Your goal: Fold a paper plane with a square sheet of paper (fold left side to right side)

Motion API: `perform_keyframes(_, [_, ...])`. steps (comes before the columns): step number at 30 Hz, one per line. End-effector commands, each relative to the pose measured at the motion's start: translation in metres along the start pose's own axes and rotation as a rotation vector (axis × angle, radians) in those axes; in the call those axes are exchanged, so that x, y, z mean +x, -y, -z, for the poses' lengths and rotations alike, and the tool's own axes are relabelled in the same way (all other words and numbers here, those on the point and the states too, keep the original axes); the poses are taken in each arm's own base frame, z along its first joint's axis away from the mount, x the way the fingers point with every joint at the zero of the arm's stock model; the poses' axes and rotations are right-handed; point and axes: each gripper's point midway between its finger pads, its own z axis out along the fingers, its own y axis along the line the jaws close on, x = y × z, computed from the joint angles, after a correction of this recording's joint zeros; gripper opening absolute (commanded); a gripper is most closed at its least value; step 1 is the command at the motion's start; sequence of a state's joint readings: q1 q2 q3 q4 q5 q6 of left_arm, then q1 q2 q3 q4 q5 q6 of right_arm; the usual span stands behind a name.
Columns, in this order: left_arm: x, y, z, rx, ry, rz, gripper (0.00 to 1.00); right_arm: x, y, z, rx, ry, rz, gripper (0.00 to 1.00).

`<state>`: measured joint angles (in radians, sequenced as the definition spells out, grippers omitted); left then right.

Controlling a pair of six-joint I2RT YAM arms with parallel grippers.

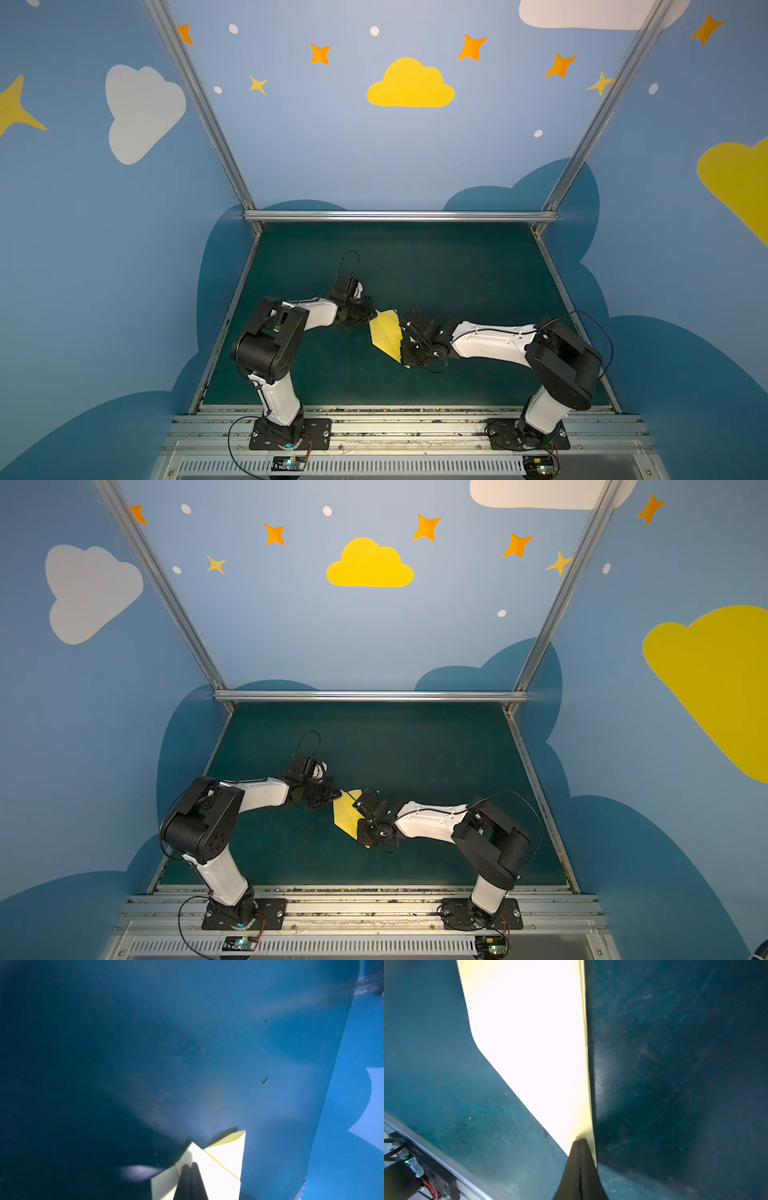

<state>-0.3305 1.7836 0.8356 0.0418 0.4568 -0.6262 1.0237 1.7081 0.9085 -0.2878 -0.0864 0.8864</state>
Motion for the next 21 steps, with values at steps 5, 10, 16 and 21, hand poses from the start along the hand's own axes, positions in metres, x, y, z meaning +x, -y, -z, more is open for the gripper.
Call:
perform_keyframes(5, [0.022,-0.094,-0.003,-0.291,-0.05,0.184,0.04,0.047,0.058,-0.021,0.203,-0.151,-0.014,0.0])
perform_keyframes(10, [0.0,-0.074,0.01,-0.24,-0.014,0.146,0.04,0.046,0.057,-0.02,0.201,-0.152,-0.007,0.0])
perform_keyframes(16, [-0.001,-0.02,0.04,-0.104,0.036,0.058,0.04,0.044,0.054,-0.019,0.193,-0.149,0.001,0.0])
perform_keyframes(21, [0.017,0.017,0.041,-0.029,0.014,-0.015,0.04,0.042,0.05,-0.019,0.188,-0.149,0.007,0.0])
